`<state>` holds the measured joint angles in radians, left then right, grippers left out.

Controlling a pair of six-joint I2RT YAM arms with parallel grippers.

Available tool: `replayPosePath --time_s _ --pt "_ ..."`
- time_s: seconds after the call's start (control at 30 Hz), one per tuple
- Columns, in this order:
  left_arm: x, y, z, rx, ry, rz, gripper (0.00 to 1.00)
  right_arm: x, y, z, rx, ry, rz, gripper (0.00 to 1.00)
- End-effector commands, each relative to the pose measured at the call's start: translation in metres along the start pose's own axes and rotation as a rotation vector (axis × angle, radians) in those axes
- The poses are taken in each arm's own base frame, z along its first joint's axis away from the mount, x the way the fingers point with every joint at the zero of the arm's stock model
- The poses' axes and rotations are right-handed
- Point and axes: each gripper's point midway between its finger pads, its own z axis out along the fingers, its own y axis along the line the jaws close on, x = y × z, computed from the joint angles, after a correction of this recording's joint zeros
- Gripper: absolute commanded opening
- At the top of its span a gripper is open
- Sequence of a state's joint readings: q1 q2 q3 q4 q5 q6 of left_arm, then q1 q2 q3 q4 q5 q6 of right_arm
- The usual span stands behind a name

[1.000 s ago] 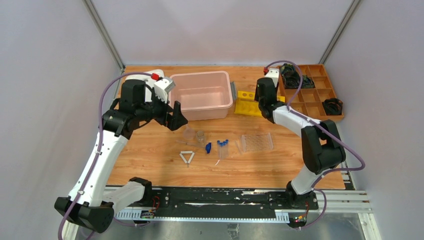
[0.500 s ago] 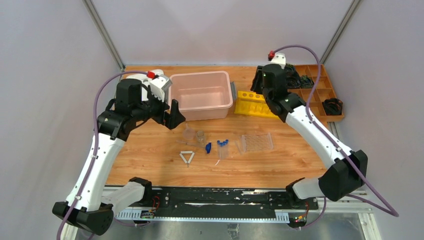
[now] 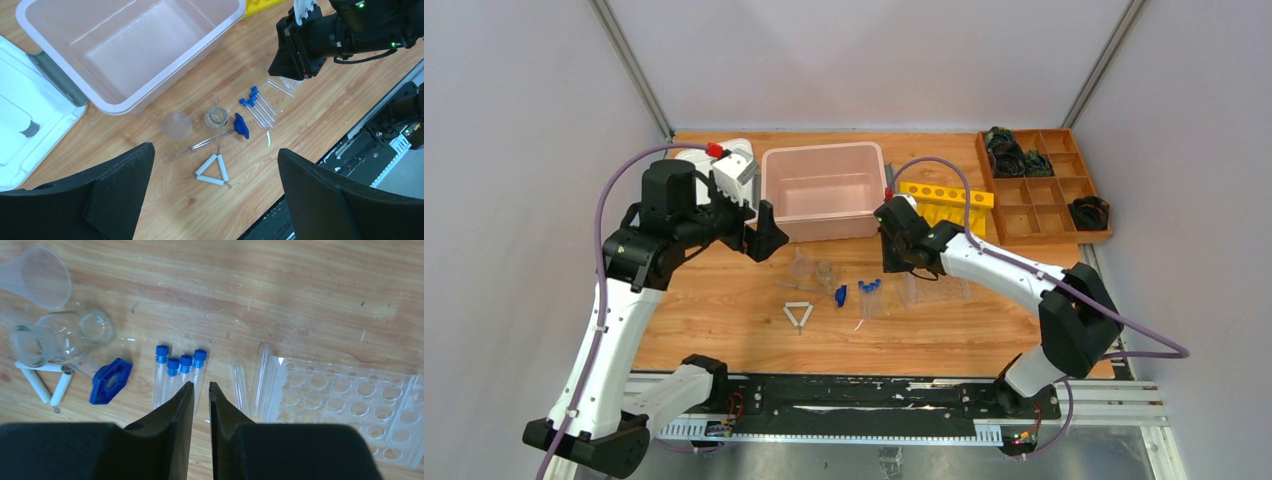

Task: Organize the chemistry lab equipment

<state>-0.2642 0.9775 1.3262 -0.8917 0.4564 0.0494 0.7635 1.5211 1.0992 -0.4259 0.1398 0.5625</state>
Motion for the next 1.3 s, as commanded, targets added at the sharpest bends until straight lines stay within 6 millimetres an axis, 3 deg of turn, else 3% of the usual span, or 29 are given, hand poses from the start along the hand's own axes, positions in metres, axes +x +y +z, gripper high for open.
replayPosePath --time_s 0.0,0.43,0.77,1.1,1.27 --pt "-0.007 -0.002 -0.011 -0.018 -0.026 0.008 1.0 0.018 -0.006 0.007 0.025 0.046 0.022 0.21" --pt "-0.013 -0.004 -0.011 -0.003 -0.033 0.006 1.0 0.057 -0.026 0.024 0.074 0.124 0.008 0.27" --pt "-0.017 -0.006 -0.01 0.011 -0.037 0.0 1.0 0.07 -0.035 0.033 0.11 0.155 -0.007 0.39" --pt "-0.022 -0.007 -0.013 0.011 -0.049 0.001 1.0 0.079 -0.042 0.046 0.188 0.172 -0.049 0.33" --pt "-0.023 -0.009 -0.014 0.018 -0.054 0.003 1.0 0.081 -0.037 0.047 0.195 0.173 -0.046 0.21"
